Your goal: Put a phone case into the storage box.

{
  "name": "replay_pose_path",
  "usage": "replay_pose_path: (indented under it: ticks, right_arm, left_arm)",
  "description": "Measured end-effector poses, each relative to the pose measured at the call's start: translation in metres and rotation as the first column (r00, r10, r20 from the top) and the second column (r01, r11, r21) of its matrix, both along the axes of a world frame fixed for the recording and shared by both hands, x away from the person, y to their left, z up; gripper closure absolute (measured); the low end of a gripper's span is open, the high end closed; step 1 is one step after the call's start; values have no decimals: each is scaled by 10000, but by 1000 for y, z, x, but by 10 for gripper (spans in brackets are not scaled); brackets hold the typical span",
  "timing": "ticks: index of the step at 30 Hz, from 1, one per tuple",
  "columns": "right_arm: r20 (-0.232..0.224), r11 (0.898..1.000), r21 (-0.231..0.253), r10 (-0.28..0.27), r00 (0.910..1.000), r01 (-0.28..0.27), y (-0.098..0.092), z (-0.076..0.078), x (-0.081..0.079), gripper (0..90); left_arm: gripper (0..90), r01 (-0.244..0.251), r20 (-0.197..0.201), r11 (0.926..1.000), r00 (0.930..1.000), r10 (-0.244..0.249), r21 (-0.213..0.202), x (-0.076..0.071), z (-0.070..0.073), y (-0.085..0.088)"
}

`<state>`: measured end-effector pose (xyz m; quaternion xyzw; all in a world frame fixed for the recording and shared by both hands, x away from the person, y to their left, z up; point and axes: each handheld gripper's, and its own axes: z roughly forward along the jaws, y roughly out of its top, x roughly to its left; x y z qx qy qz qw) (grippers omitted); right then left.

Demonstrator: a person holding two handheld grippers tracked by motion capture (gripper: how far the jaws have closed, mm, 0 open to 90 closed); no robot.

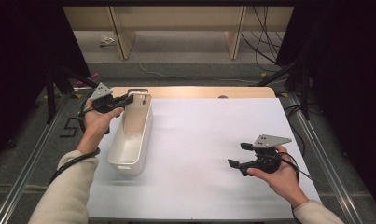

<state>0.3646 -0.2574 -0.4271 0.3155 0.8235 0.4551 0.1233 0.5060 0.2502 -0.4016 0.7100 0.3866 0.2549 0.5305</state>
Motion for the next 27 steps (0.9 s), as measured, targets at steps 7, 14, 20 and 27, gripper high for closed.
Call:
replay_pose_path:
  ticks: [7,14,20,27]
  right_arm:
    - [4,10000,-24,8,10000,-8,0,0,0,169]
    - [8,10000,-29,11,10000,-11,0,0,0,169]
    - [-30,10000,-33,21,10000,-21,0,0,0,169]
    - [-39,10000,-36,31,10000,-31,0,-1,0,169]
  left_arm:
    - [797,-106,-136,9999,9999,106,4,3,-3,1]
    - [788,-194,-247,9997,9995,197,153,6,-4,1]
    - [780,-269,-349,9991,9990,281,343,9,-5,2]
    - [770,-402,-411,9976,9982,426,567,14,-5,-1]
